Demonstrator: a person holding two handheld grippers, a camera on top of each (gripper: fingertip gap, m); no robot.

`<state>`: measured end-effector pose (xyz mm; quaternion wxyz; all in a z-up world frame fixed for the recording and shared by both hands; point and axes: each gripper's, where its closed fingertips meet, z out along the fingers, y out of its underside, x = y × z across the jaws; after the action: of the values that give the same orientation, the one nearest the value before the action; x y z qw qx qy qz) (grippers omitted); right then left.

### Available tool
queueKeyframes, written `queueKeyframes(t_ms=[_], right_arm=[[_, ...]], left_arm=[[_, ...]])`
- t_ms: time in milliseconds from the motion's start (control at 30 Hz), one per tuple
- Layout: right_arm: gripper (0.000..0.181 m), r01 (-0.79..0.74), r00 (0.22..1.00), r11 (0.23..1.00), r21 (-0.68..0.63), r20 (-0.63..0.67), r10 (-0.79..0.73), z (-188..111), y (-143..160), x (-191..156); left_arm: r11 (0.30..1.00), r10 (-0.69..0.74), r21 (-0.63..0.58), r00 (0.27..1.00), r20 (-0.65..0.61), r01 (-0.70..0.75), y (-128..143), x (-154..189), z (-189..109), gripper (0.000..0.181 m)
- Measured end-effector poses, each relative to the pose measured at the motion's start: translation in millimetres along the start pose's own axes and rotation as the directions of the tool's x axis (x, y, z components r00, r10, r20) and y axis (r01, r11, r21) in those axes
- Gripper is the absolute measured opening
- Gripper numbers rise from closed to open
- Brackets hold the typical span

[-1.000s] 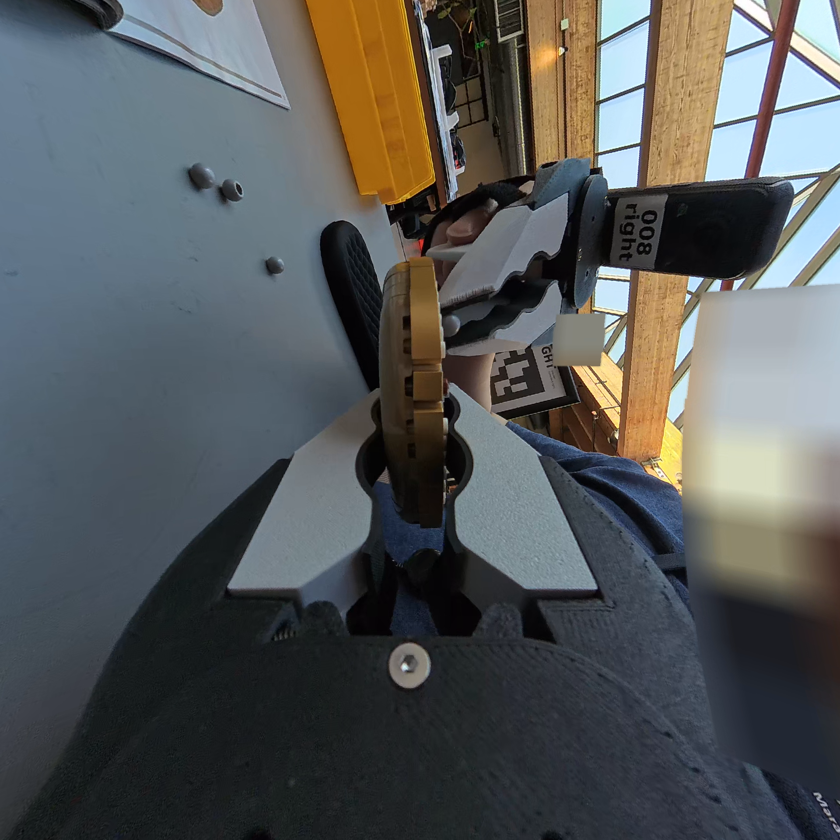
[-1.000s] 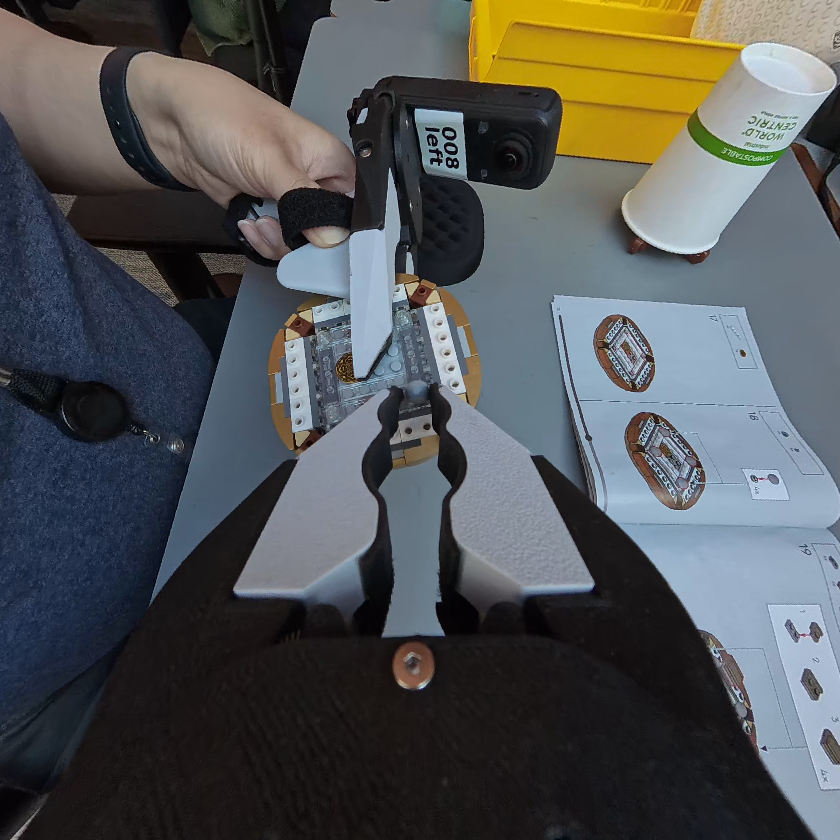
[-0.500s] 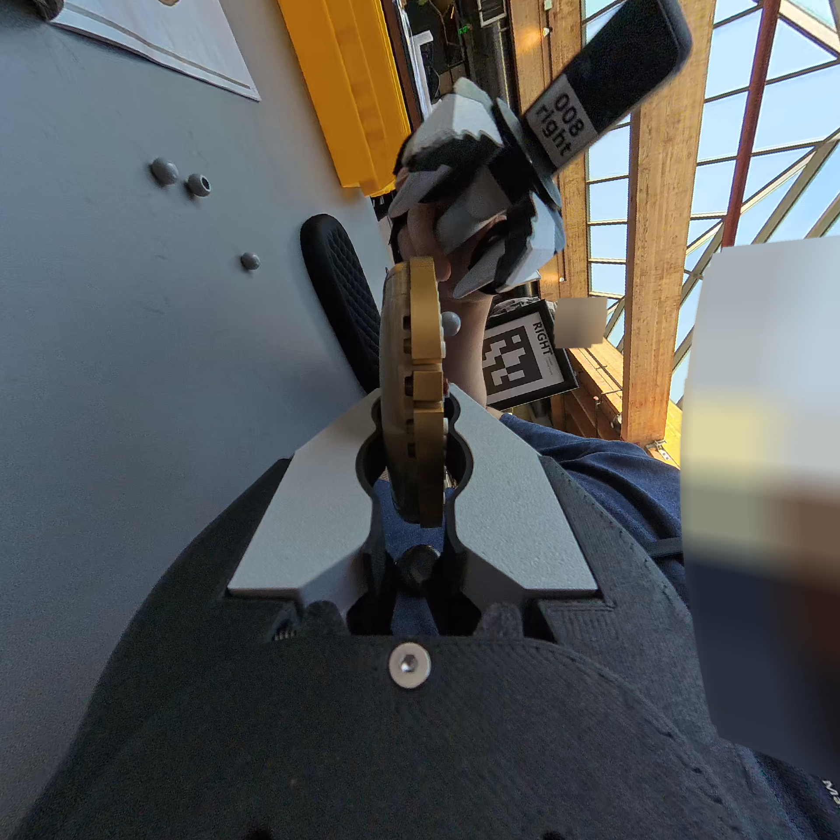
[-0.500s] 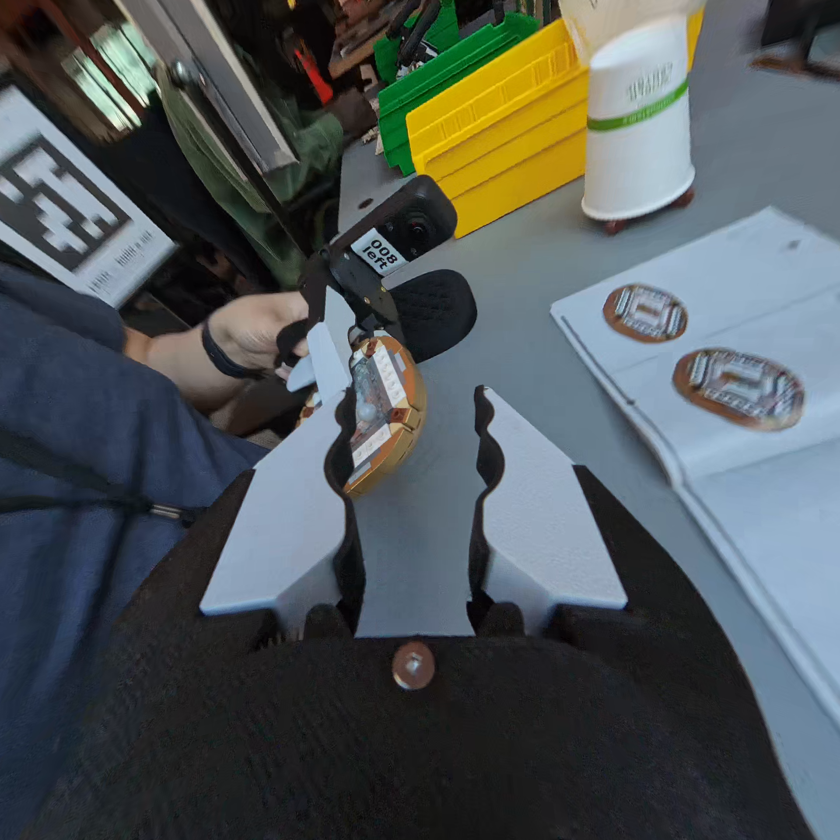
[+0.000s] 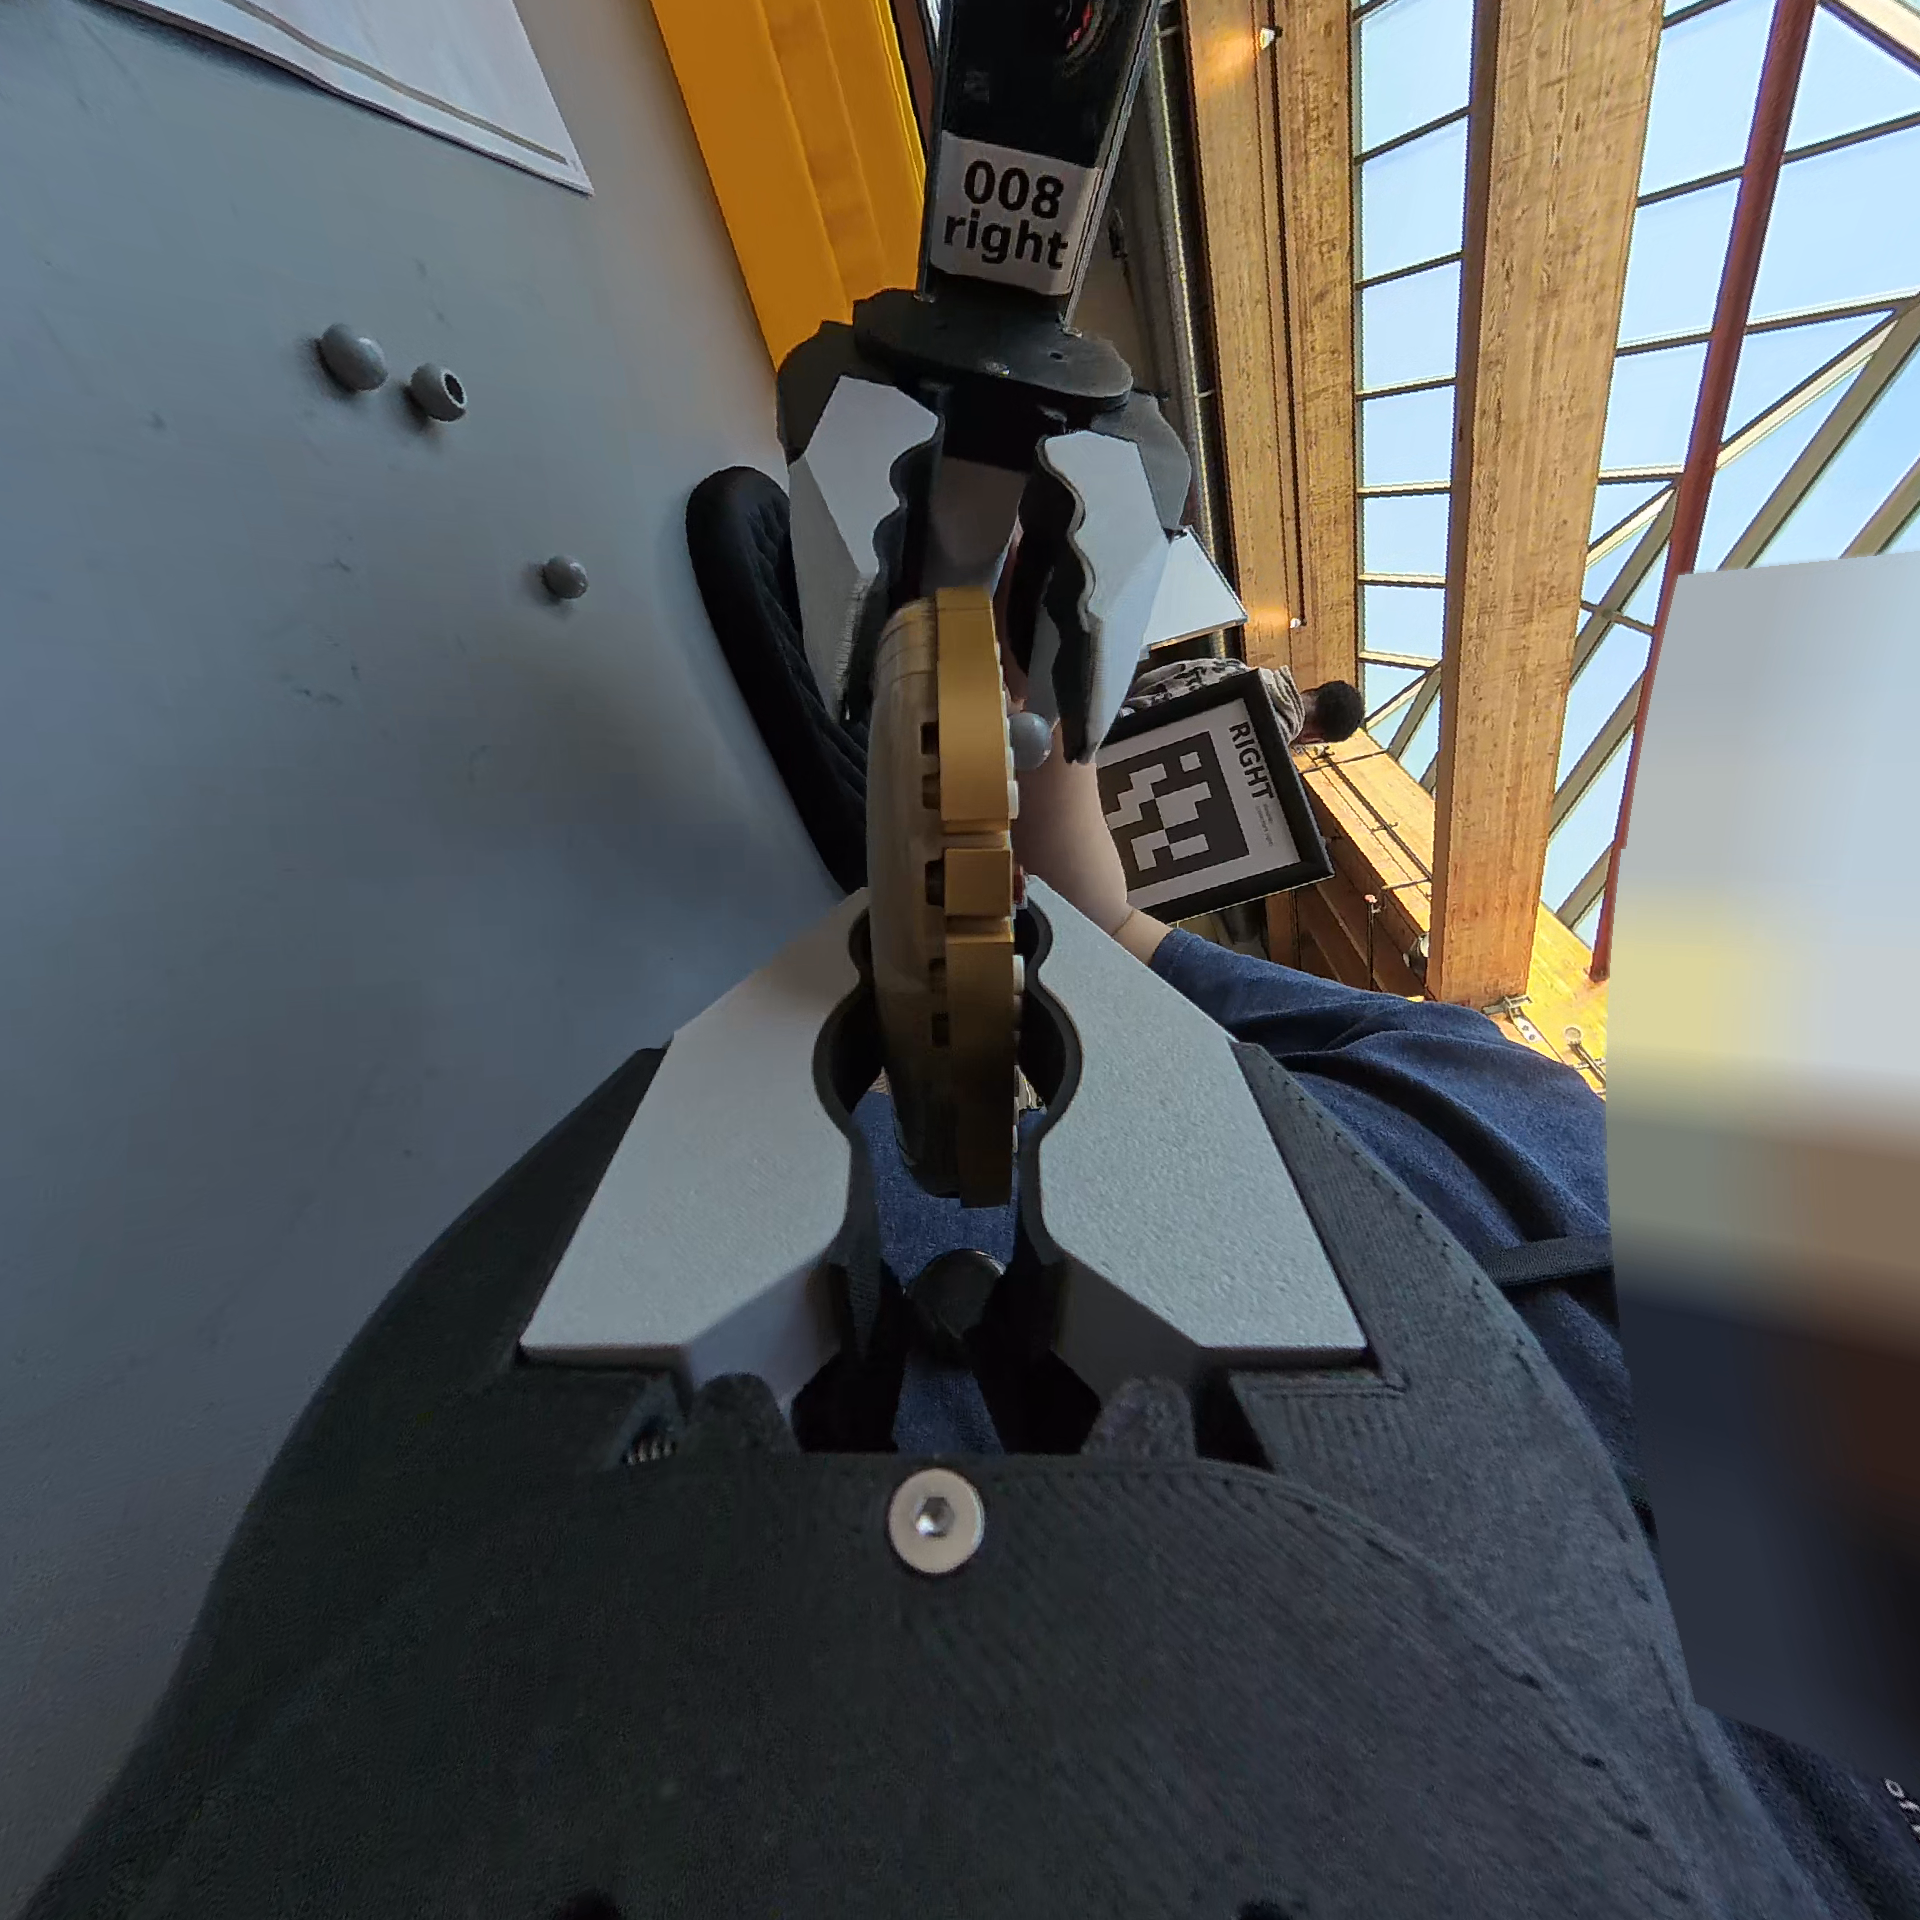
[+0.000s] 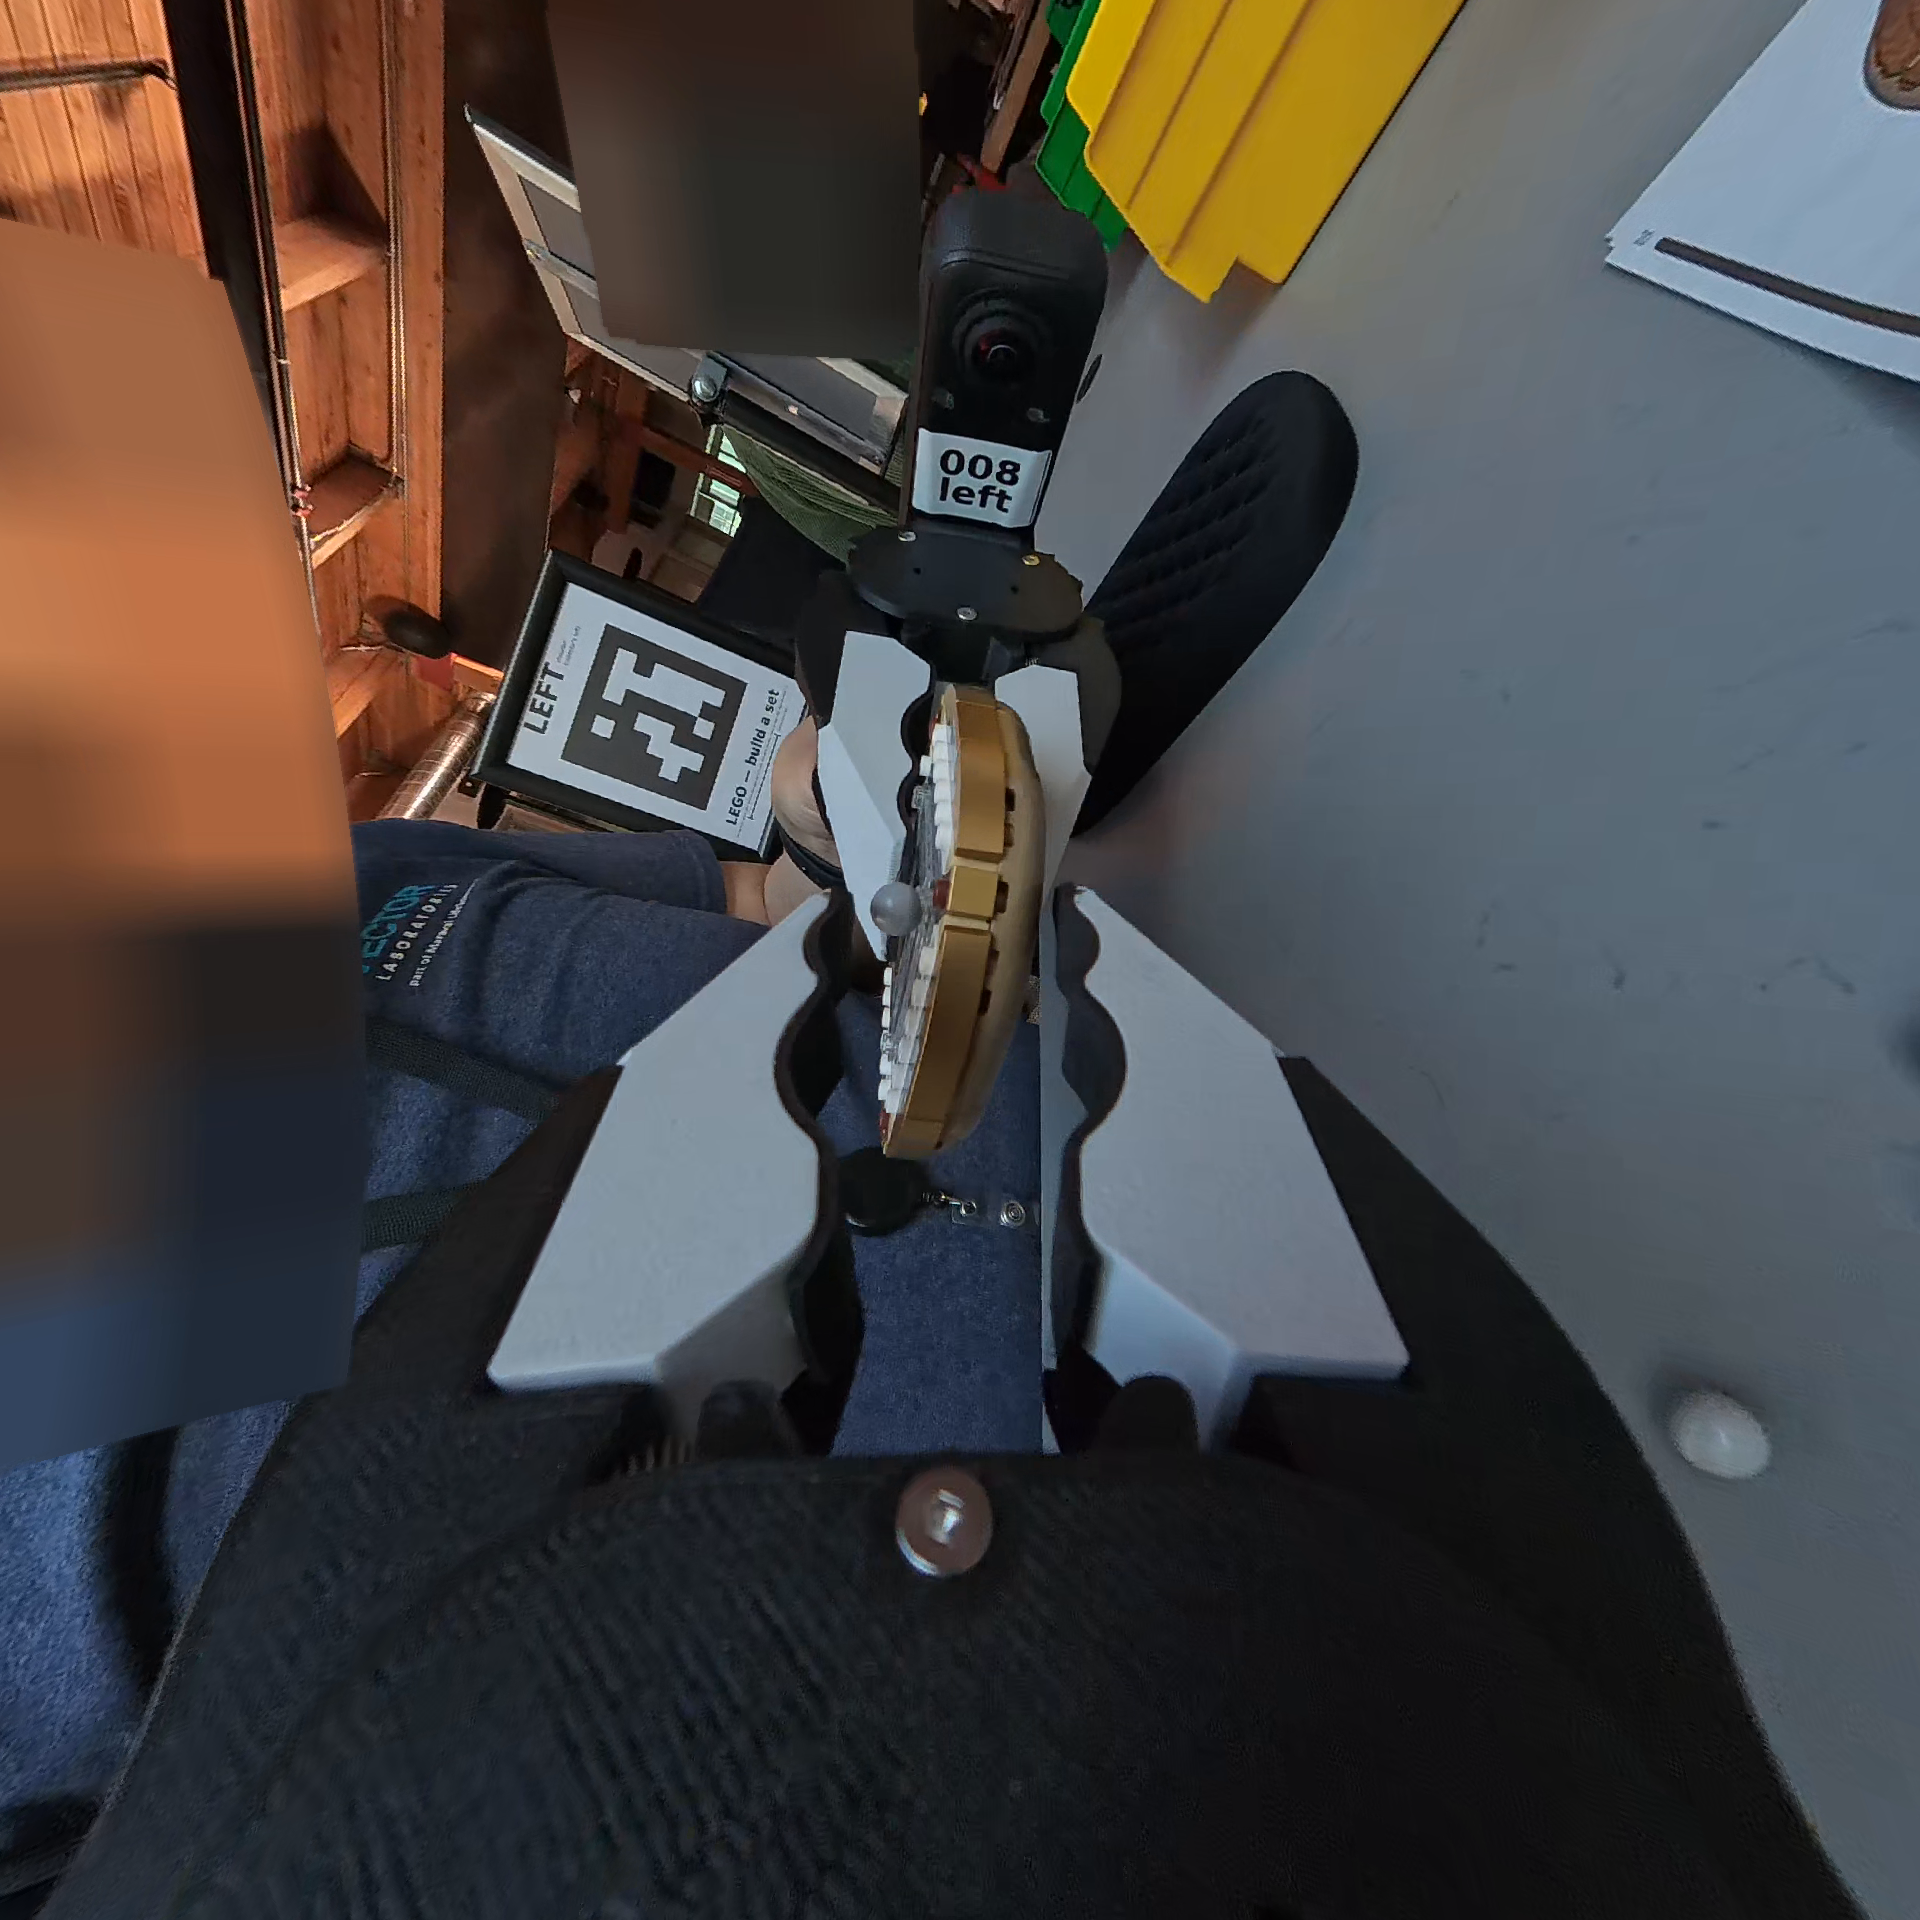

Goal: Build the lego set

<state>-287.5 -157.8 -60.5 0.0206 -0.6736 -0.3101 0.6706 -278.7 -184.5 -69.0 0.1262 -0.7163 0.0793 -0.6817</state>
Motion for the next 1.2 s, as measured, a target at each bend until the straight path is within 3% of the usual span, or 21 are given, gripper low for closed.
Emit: queueKeyframes(t_ms=[133, 667, 1200], right_arm=[[0.031, 0.004, 1.0, 1.0, -0.008, 0.004, -0.004, 1, 1, 0], [0.031, 0.039, 0.999, 0.999, -0.001, 0.0, -0.039, -1, 2, -3], [0.03, 0.067, 0.998, 0.998, -0.003, 0.005, -0.066, -2, 0, -7]], left_arm=[[1.0, 0.0, 0.001, 1.0, 0.0, 0.0, 0, 0, 0, 0.019], [0.996, 0.088, -0.012, 0.991, 0.101, -0.088, 0, 0, 3, 0.019], [0.995, 0.098, 0.006, 0.99, 0.103, -0.099, -3, 5, 2, 0.019]])
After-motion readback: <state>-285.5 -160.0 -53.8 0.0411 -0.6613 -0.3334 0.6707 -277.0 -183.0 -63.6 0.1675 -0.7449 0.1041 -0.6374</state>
